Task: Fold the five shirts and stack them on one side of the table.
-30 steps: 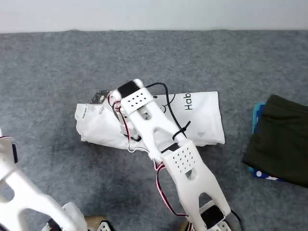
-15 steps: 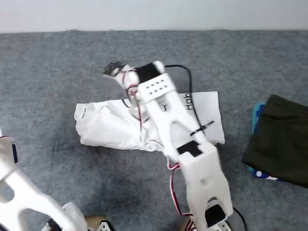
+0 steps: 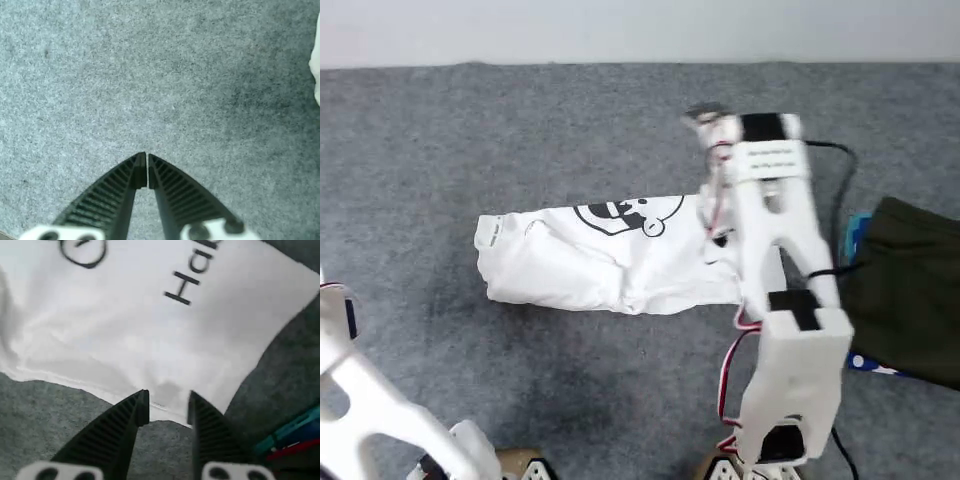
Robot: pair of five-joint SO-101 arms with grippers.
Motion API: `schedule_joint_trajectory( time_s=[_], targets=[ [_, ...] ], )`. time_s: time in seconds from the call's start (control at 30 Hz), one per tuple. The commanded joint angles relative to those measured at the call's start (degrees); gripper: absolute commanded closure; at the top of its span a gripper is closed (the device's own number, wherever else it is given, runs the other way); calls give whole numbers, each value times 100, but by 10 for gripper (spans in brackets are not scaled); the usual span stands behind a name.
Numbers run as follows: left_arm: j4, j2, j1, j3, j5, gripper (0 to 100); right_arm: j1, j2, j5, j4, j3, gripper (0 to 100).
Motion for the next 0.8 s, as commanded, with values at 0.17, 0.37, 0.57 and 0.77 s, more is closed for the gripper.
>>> schedule_joint_trajectory(
  time_s=[0.17,0.37,0.57,0.77],
  targets=[
    [-105,-141,0,-40,53,986,418,646,-580,-505,-70,713],
    [-88,-185,0,-57,35,986,426,1042,-615,-1086,-70,713],
    [-79,-185,0,-48,35,986,382,1622,-1011,-1218,-70,723],
    [-70,-185,-9,-48,35,986,356,1684,-976,-1024,-70,947]
  ],
)
